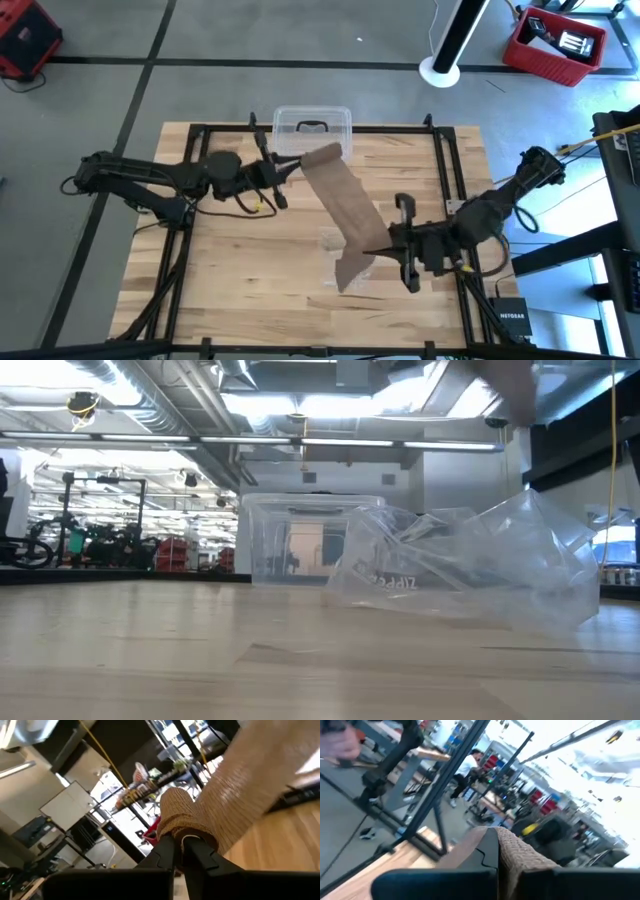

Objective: Roll bandage
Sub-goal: Roll the brown bandage

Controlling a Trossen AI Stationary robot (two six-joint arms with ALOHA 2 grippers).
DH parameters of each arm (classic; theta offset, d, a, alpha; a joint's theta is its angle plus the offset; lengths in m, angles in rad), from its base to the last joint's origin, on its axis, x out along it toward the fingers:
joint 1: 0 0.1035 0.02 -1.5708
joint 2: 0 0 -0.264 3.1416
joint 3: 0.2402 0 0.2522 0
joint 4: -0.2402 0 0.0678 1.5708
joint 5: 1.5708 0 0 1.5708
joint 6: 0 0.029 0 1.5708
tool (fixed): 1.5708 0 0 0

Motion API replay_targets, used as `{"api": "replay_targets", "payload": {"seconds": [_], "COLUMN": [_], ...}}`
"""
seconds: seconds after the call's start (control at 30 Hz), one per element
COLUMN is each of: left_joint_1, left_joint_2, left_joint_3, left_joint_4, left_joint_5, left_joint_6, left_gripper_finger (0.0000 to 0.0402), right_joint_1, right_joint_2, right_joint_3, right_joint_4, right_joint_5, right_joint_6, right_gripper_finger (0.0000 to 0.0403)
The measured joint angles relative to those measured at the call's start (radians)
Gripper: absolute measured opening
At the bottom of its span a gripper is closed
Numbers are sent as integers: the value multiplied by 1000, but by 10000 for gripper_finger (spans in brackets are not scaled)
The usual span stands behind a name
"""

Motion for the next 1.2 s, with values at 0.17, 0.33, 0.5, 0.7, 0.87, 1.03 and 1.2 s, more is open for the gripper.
{"api": "replay_targets", "payload": {"seconds": [0.17, 0.33, 0.5, 0.7, 0.87, 1.03, 1.2], "left_joint_1": [-35, -89, -165, -260, -329, -388, -425], "left_joint_2": [6, 28, 86, 171, 212, 227, 227], "left_joint_3": [-73, -120, -145, -164, -163, -163, -164], "left_joint_4": [11, 38, 44, 70, 84, 138, 150], "left_joint_5": [-3, -4, -7, -12, -18, -29, -25], "left_joint_6": [2, 3, -39, -46, -63, -56, -72], "left_gripper_finger": [7, 4, 5, 5, 6, 7, 10], "right_joint_1": [-4, -49, -170, -334, -490, -655, -777], "right_joint_2": [21, 48, 58, 58, 59, 59, 88], "right_joint_3": [67, 148, 228, 291, 292, 292, 288], "right_joint_4": [4, 11, 11, 3, -42, -169, -255], "right_joint_5": [26, 67, 111, 98, 55, -66, -163], "right_joint_6": [-7, -53, 23, 53, 132, 289, 391], "right_gripper_finger": [2, 2, 3, 2, 2, 2, 2]}}
